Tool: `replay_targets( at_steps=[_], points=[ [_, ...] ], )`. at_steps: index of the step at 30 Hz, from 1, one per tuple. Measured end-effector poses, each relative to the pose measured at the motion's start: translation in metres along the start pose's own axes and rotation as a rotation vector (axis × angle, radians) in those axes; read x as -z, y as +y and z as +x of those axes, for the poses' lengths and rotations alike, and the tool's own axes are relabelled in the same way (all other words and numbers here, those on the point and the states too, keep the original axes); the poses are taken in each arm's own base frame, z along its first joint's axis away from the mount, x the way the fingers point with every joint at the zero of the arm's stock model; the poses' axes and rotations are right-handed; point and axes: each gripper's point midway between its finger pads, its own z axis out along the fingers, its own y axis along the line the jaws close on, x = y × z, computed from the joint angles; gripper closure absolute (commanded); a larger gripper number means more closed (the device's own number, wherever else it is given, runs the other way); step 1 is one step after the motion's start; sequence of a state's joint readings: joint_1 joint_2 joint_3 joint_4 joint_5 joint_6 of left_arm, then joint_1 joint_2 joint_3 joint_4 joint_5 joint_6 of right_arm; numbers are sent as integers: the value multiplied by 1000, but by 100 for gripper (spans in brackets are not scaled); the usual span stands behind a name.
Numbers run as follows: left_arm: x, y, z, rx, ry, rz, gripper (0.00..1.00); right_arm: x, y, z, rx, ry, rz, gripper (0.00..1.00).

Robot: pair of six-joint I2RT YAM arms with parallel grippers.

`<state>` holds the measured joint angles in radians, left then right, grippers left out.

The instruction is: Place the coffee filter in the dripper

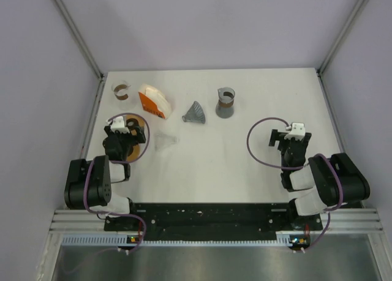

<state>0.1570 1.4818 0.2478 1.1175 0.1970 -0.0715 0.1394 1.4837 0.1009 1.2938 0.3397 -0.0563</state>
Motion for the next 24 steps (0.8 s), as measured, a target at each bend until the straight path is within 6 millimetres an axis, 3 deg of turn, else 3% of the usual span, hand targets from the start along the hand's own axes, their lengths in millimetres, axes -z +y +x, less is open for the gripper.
replay_targets(
  at_steps=[7, 14, 18, 21, 24],
  points=[
    [0, 0, 1, 0, 5, -3, 1, -1, -1, -1, -8, 0, 5, 1],
    [0, 0, 3, -2, 12, -2, 1, -1, 1, -16, -12, -20, -15, 1],
    [0, 0, 4, -1, 16, -5, 1, -13, 11, -63, -44, -40, -57, 5],
    [-1, 0, 3, 6, 55, -3, 1, -32, 26, -123, -83, -38, -118, 11],
    [-15, -1, -22, -3, 66, 9, 3, -43, 44, -182, -129, -24, -182, 14]
  ],
)
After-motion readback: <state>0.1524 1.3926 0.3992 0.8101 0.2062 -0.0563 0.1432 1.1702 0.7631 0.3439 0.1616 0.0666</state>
